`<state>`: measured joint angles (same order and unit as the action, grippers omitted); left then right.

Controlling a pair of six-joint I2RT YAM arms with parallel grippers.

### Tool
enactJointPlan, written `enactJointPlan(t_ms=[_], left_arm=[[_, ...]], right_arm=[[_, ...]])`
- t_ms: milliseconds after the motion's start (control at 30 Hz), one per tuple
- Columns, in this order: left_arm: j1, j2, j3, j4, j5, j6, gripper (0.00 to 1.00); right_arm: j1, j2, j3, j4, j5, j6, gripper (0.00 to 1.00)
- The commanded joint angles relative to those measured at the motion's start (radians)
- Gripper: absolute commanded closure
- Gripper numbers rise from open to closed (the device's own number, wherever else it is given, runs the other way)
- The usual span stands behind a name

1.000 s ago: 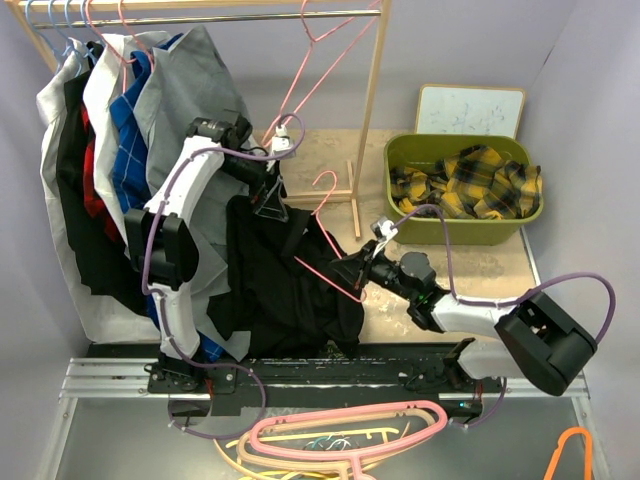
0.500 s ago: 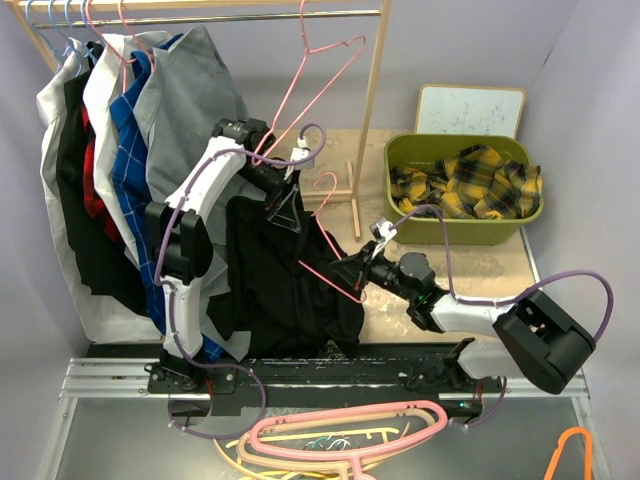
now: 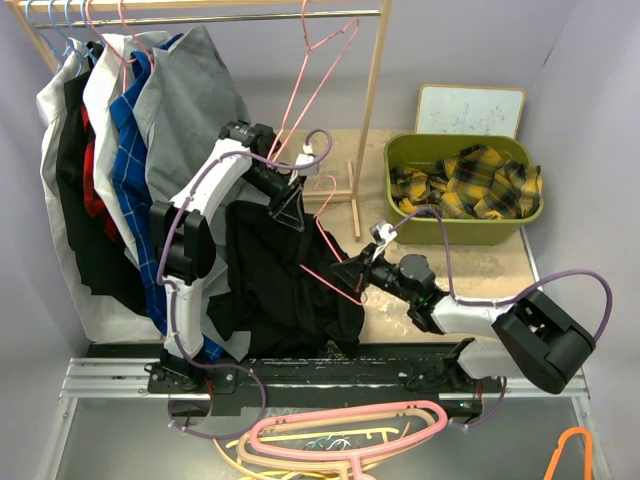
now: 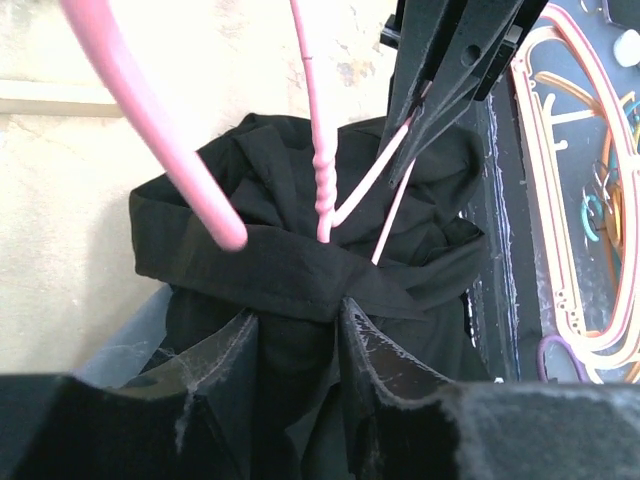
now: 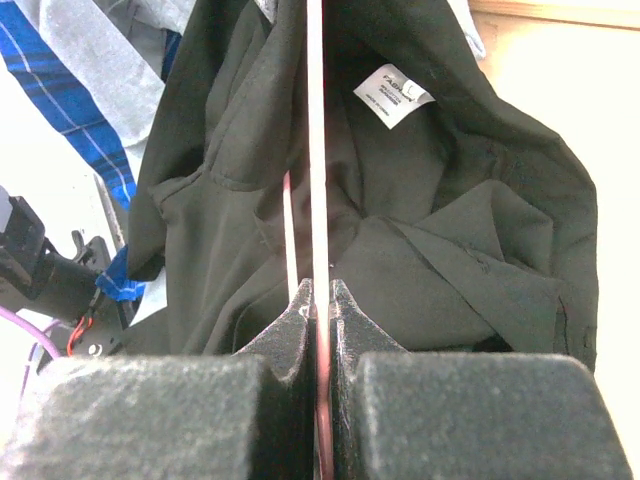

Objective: Place the shirt on the hanger

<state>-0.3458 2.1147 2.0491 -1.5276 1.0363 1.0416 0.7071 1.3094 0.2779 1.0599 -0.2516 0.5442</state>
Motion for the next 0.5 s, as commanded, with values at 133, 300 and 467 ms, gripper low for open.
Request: enactJointPlan(t_ms=[133,300,467], left_arm=[[-0.037,-0.097,-0.076,-0.019,0.011,0.056,1.0],[-0.049,-0.278,-0.2,0.091,0.011,-0.02,1.0],[-0.051,-0.536,-0.317,0.289,-0.051,-0.204,1.0]], right_arm=[[0.002,-0.065,-0.017,0.049,0.043,-0.021,1.0],[0.002,-0.155,-0.033,0.028,0.1,-0.018,1.0],[0.003,-0.281,-0.018,-0.071,0.141,-0.032,0.9]])
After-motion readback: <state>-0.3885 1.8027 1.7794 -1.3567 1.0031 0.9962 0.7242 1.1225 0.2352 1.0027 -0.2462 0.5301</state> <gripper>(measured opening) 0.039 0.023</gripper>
